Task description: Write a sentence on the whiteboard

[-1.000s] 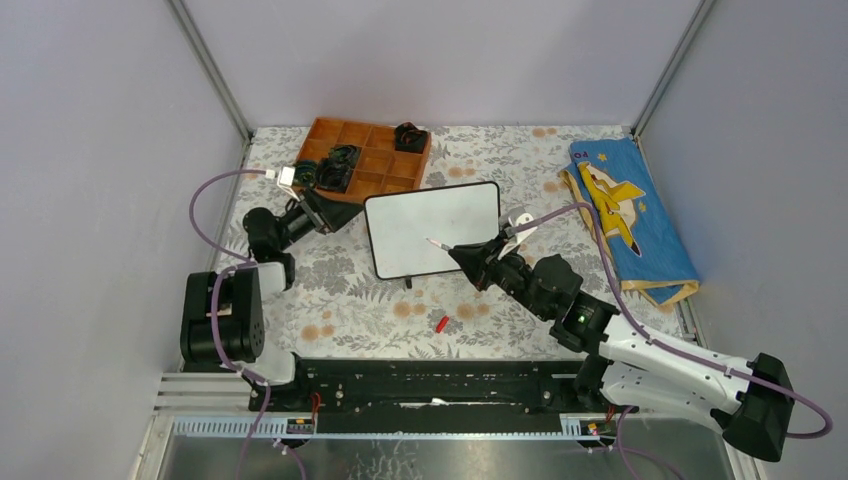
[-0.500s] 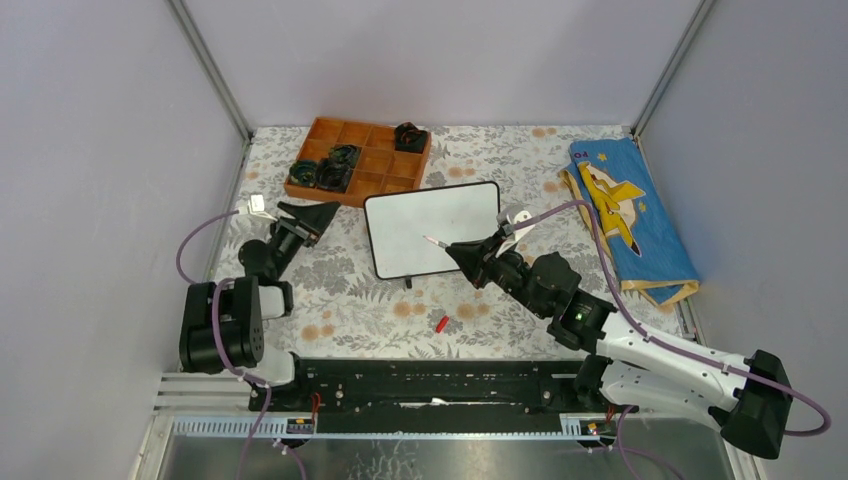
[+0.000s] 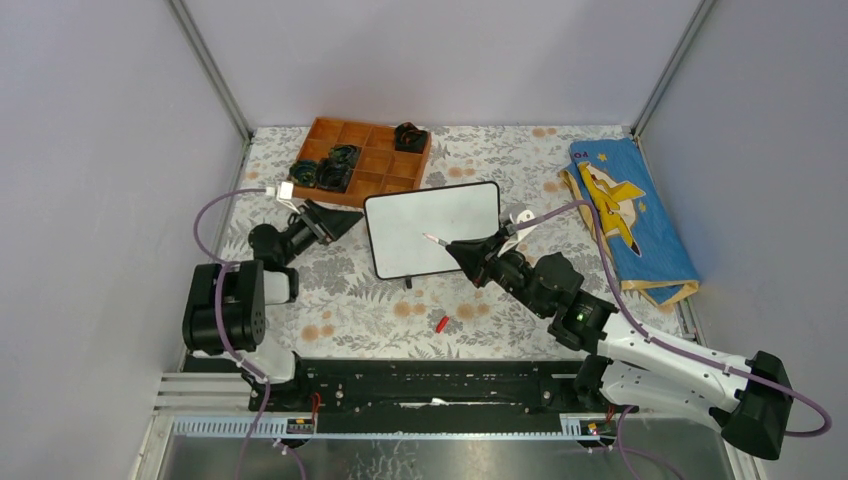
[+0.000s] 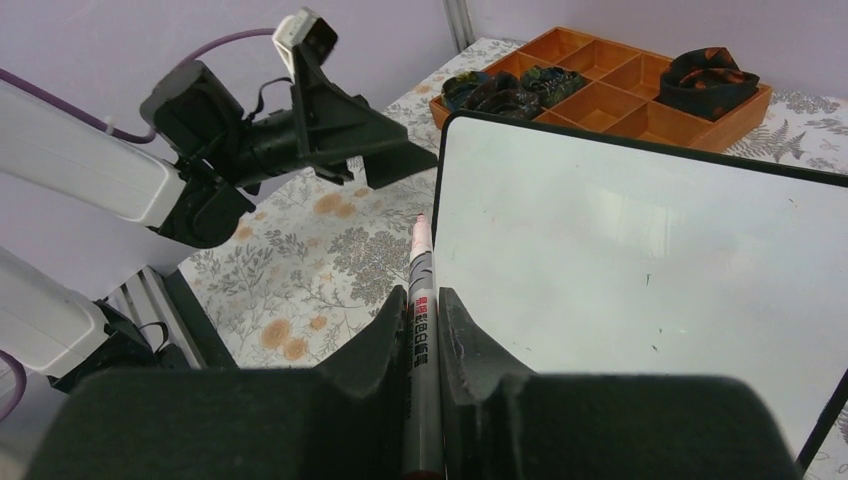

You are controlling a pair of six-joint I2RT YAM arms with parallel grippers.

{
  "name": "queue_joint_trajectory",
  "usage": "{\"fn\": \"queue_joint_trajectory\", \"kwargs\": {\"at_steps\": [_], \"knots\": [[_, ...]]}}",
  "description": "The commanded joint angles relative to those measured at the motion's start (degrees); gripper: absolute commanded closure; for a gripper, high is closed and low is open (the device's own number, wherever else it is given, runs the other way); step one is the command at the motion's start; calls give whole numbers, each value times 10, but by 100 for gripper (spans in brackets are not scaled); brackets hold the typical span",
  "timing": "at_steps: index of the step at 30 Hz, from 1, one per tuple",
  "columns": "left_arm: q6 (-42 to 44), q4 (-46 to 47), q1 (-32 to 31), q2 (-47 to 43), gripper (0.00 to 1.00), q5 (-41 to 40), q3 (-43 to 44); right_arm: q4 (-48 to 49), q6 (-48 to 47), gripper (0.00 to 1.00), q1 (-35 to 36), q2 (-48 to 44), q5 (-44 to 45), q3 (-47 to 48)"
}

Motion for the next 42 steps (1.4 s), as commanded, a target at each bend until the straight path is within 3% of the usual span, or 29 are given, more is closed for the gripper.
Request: {"fn": "queue_joint_trajectory", "kwargs": {"at_steps": [1, 9, 42], "knots": [[42, 47, -10, 42, 9, 50, 13, 40, 1, 100, 5, 0, -8, 14], [0, 145, -18, 119, 24, 86, 27, 45, 8, 100, 5, 13, -18, 16], [30, 150, -53, 173, 53, 123, 48, 62, 13, 100, 5, 52, -31, 25]]}}
